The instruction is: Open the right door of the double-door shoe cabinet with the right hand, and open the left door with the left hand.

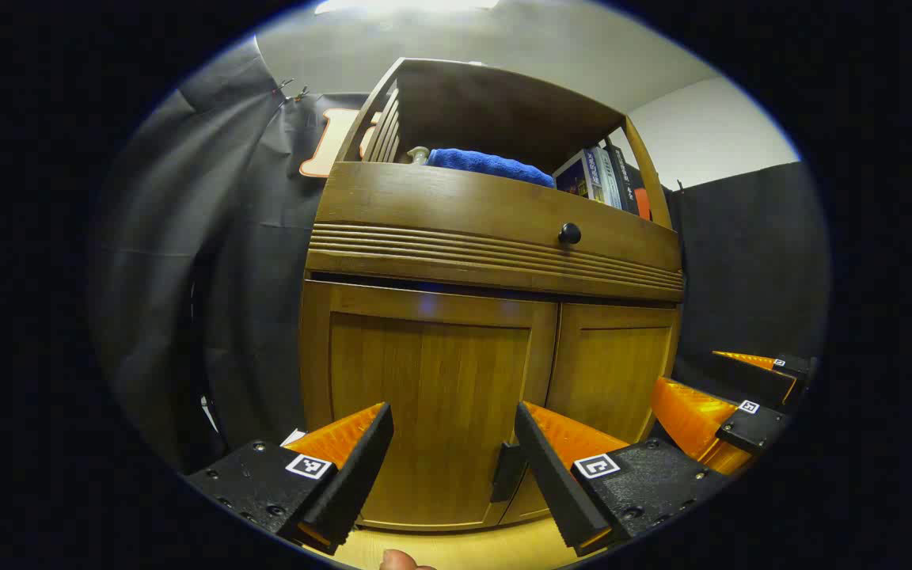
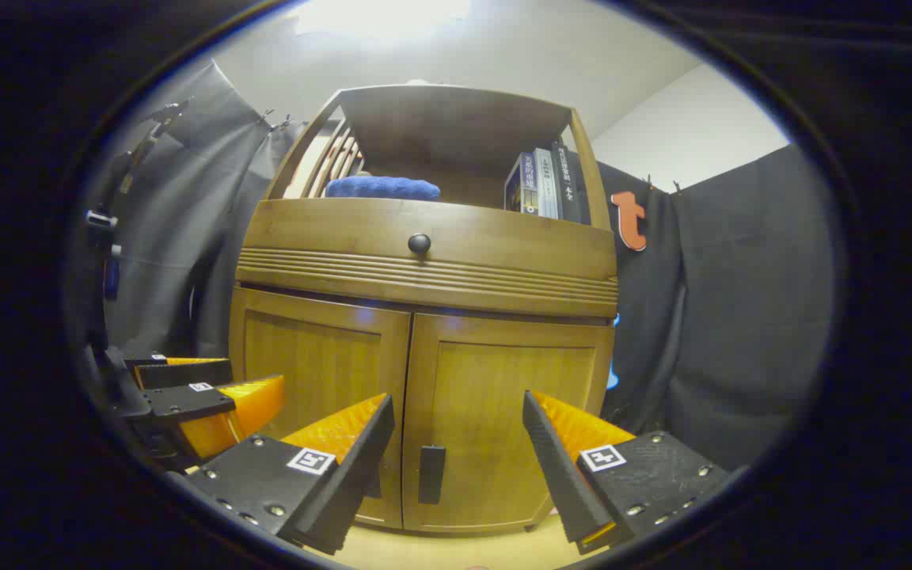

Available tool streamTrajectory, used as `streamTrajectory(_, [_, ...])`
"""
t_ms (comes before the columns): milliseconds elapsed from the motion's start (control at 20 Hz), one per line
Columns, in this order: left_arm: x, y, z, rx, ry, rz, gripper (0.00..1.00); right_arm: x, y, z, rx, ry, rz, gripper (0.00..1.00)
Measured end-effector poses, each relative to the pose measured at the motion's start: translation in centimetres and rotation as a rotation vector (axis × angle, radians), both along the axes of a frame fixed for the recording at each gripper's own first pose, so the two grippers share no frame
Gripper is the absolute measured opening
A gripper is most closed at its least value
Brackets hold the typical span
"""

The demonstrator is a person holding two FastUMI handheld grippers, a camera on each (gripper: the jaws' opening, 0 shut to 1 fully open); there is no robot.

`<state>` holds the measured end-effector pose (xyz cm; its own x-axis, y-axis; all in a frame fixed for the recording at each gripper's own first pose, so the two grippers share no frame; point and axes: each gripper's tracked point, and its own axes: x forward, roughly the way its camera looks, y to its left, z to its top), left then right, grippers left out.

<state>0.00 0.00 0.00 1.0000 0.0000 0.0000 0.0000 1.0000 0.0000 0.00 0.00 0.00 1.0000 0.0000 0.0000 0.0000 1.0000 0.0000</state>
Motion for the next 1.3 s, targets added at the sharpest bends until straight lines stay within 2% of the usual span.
streamTrajectory(100, [0.1, 0.4, -0.2, -0.002, 0.002, 0.008, 0.92, 0.1, 0.1, -0.2, -0.005, 0.011, 0.008, 0.96])
streamTrajectory(200, [0.2, 0.8, -0.3, 0.000, 0.003, 0.016, 0.95, 0.2, 0.3, -0.5, -0.008, 0.021, 0.015, 0.97])
streamTrajectory(950, [0.1, 2.8, -0.6, 0.004, -0.003, 0.064, 0.95, 1.5, 1.0, -2.5, -0.017, 0.072, 0.051, 0.97])
streamTrajectory(1300, [-0.9, 4.3, -1.1, 0.028, 0.015, 0.080, 0.95, 6.0, 1.1, -8.9, -0.012, 0.210, 0.033, 0.94])
